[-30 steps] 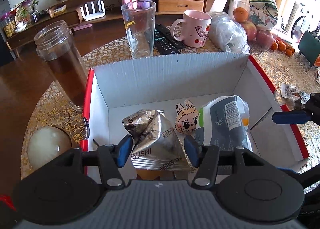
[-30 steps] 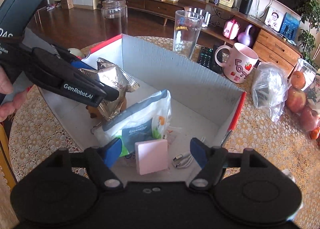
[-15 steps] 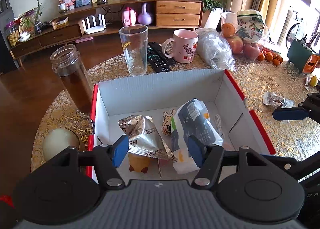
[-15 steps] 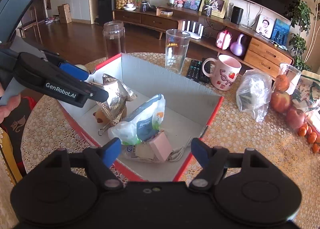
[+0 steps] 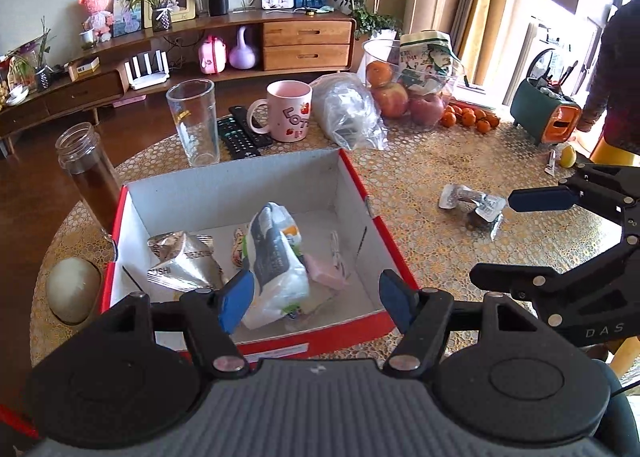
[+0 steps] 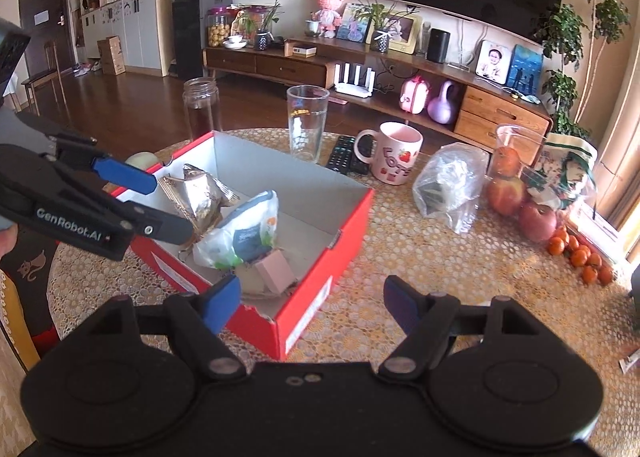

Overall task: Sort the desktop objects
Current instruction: 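Withdraw both tools from the box toward the clear packet of dark items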

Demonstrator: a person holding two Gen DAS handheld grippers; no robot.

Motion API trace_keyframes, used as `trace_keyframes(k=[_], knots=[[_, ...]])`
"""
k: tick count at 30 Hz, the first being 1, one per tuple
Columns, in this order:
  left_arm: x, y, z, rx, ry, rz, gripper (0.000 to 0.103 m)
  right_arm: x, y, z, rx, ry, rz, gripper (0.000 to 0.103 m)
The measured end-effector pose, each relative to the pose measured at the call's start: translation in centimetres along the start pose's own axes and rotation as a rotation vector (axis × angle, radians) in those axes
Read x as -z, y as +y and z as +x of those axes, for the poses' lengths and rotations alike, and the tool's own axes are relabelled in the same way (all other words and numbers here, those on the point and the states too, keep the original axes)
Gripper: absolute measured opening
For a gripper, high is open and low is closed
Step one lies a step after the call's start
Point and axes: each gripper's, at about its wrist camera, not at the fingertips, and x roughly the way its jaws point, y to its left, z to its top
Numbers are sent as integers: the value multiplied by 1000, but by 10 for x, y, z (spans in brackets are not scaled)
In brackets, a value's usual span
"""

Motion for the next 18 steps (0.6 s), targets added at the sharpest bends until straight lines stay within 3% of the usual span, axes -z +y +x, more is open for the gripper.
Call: trace_keyframes(k=[16, 18], knots=[[11, -97, 9, 64, -17, 57, 69, 41, -75, -38, 77, -5, 69, 85], [10, -109, 15, 79, -9, 64, 78, 46, -86, -38, 83, 1, 79, 85]])
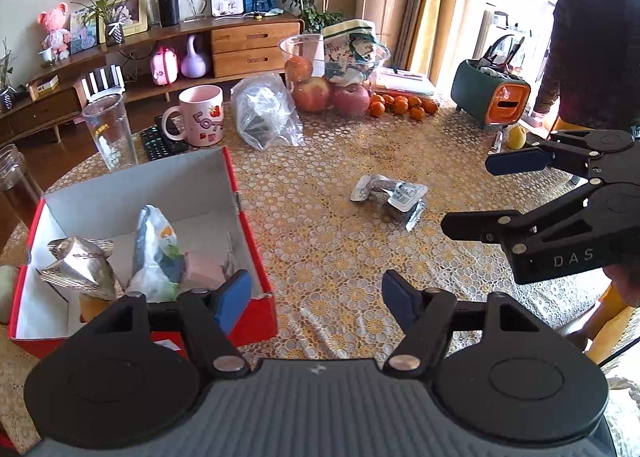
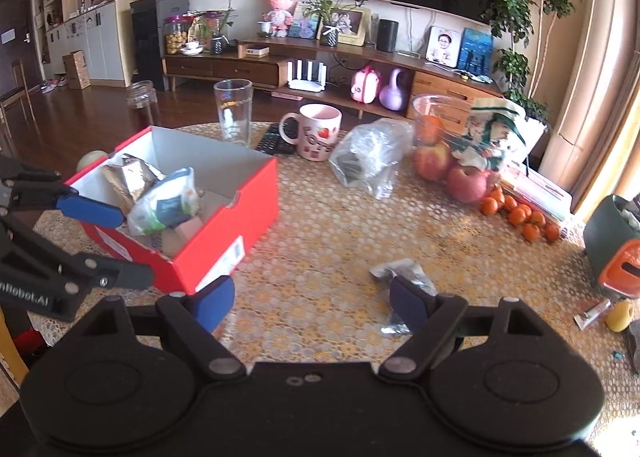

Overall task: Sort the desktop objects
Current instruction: 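Withdraw both tools from the box toward the clear packet of dark items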

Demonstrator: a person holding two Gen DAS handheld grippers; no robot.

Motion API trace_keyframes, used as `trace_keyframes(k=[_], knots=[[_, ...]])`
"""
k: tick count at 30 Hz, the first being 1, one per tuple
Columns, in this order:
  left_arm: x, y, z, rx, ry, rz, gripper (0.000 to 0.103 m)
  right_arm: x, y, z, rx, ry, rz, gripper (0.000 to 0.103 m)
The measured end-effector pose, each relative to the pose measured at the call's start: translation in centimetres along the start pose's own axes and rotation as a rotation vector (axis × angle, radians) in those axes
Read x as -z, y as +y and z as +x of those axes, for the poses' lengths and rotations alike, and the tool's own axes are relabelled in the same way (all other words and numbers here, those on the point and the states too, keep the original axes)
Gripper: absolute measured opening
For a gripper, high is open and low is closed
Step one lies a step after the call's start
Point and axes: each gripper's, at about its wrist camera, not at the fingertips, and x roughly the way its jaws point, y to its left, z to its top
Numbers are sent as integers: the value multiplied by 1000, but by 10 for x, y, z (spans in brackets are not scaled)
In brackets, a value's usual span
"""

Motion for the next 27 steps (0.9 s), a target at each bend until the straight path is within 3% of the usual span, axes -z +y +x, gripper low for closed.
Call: trace_keyframes(k=[7, 12, 17, 27], knots=[[-4, -38, 31, 52, 22, 16, 79, 16, -40, 9, 21, 29, 56, 85], [-6, -61, 56, 79, 32, 45, 85, 18, -73, 21, 42, 45, 105, 91], [-8, -74, 86, 87, 39, 30, 102, 17, -108, 43, 77, 66, 168, 97], [-21, -83, 150, 126, 65, -33, 102, 14, -141, 110, 74, 138, 226, 97]])
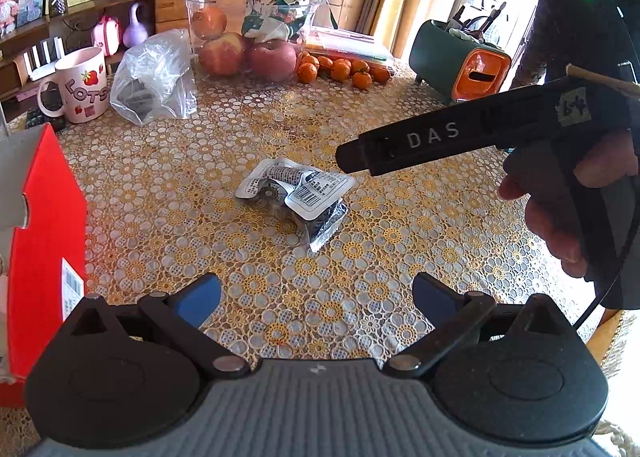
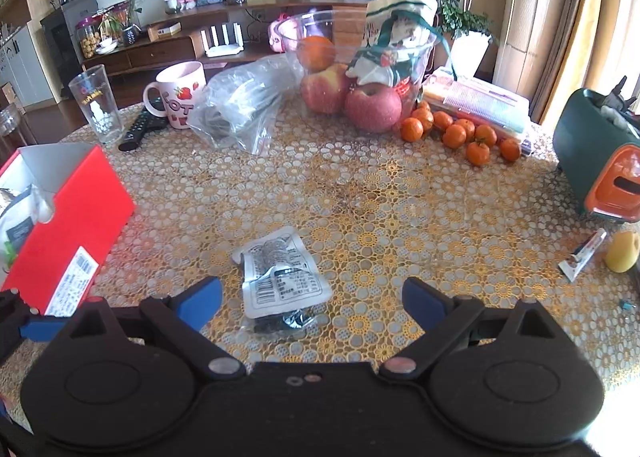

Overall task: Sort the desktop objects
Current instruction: 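Withdraw both tools from the box toward the clear packet of dark items, then grasp the clear packet's label end with the right tool while the left tool grasps its dark-filled end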

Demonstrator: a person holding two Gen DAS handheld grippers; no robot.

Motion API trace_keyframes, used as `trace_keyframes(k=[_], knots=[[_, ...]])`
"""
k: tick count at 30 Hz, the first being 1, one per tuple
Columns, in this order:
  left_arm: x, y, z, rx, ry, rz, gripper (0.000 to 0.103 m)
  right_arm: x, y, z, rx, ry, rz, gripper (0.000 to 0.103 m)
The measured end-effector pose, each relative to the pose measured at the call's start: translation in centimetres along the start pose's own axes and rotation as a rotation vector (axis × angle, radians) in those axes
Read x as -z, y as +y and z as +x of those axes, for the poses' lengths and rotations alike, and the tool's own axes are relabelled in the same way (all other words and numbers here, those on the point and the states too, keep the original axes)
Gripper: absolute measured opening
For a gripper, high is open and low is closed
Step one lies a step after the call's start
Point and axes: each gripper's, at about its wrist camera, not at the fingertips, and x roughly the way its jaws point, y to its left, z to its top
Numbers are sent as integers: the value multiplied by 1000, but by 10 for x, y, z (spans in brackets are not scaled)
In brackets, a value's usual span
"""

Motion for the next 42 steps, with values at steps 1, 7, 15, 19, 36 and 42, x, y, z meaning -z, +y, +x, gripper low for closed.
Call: trace_keyframes(k=[1, 7, 15, 19, 36, 42], knots=[[-1, 1, 6, 0, 4, -7, 102, -2, 0, 6, 0, 5, 1, 97], [-4, 4, 34, -2, 16, -36, 102, -6, 4, 41, -11, 43, -8, 97], [-9, -2, 58, -11, -7, -28, 102, -14, 4, 82, -7, 84, -11, 97], [-10, -3, 69, -14, -7, -37, 102, -16, -2, 96, -36, 99, 20, 95], [-8, -1, 80, -18, -37, -7, 102, -23, 7, 107, -117, 140, -76, 67], [-12, -5, 85, -16, -45, 21, 102, -23, -5, 101, -101, 111, -41, 61]])
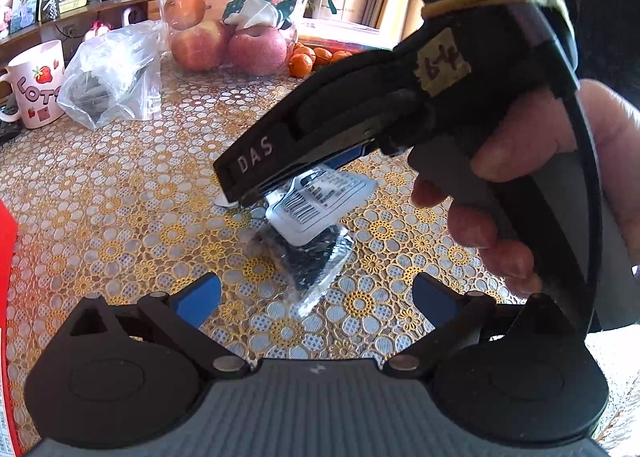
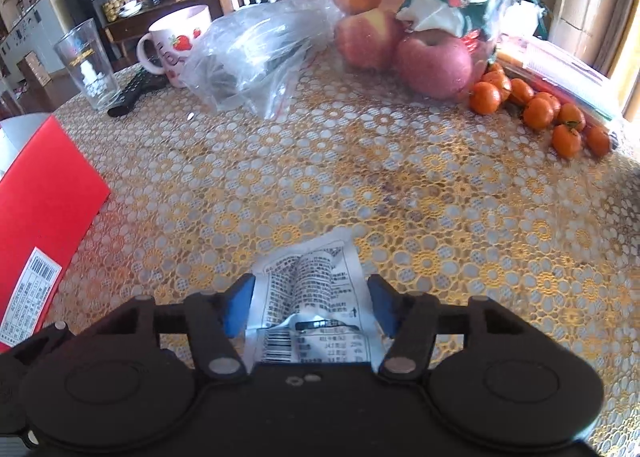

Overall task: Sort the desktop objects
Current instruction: 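Grasp the clear packet's label end with the right tool while the left tool grasps its dark-filled end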

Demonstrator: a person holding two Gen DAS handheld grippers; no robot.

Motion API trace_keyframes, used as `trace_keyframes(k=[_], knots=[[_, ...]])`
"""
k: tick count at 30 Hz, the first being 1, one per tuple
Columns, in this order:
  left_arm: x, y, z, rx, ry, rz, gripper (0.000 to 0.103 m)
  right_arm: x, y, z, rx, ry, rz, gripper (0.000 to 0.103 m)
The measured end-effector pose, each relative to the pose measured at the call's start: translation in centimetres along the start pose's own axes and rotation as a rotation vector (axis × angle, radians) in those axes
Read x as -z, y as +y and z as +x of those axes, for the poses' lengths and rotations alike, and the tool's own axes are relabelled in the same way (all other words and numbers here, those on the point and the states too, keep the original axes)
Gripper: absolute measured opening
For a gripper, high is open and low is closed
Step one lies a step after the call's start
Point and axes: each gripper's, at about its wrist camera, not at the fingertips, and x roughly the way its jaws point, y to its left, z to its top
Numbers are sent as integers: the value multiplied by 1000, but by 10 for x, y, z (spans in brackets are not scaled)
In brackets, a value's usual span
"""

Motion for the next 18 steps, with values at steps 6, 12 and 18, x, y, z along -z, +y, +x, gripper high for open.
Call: trace_keyframes(k=[6, 12, 18], knots=[[-5, -3, 16, -28, 1, -16, 101, 2, -28, -9, 23, -24, 67, 61], [-8, -10, 26, -32, 7, 8, 74, 11, -44, -13, 28, -22, 99, 60], [-10, -9, 24, -38, 2, 10, 39, 14, -43, -20, 36, -28, 105, 60]])
